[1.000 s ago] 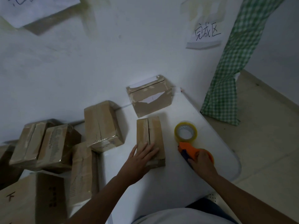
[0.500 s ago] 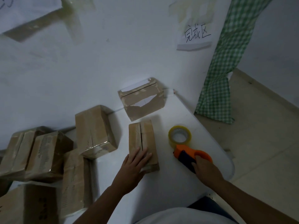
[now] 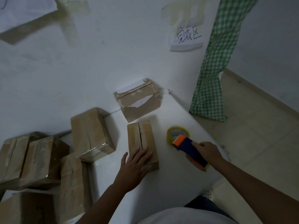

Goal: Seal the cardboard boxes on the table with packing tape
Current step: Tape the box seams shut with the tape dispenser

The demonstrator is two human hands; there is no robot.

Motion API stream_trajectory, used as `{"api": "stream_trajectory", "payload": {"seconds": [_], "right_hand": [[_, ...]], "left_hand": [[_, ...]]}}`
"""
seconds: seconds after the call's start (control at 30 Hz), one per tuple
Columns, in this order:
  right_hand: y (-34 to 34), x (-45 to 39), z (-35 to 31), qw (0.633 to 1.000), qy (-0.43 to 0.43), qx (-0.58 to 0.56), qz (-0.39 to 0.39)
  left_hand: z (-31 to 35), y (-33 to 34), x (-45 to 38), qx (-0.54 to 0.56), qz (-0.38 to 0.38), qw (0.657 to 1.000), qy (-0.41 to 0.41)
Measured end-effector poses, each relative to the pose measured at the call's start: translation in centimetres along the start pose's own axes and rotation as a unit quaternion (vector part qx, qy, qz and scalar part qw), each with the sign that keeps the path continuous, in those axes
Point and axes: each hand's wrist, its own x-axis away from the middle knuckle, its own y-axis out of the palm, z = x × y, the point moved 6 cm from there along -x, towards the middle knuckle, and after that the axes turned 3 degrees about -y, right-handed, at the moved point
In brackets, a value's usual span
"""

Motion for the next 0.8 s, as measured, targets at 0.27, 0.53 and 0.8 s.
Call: {"api": "stream_trajectory", "payload": {"seconds": [0.27,0.53,0.8], "right_hand": [[-0.3,1.8,1.5,0.973,-0.075,0.215,-0.031],[-0.7,1.8,2.6,0.965,-0.122,0.228,-0.049],[-2.1,1.7,3.4,0.957,-0.165,0.217,-0.094]], "left_hand": [[5.8,-2.9,-6.9,-0.024,0.024,0.996,0.078],[10.9,2.5,-12.4,-0.148,-0.157,0.971,0.099],[9.9,4.8,-12.1,-0.207,-0.215,0.947,0.117]]}}
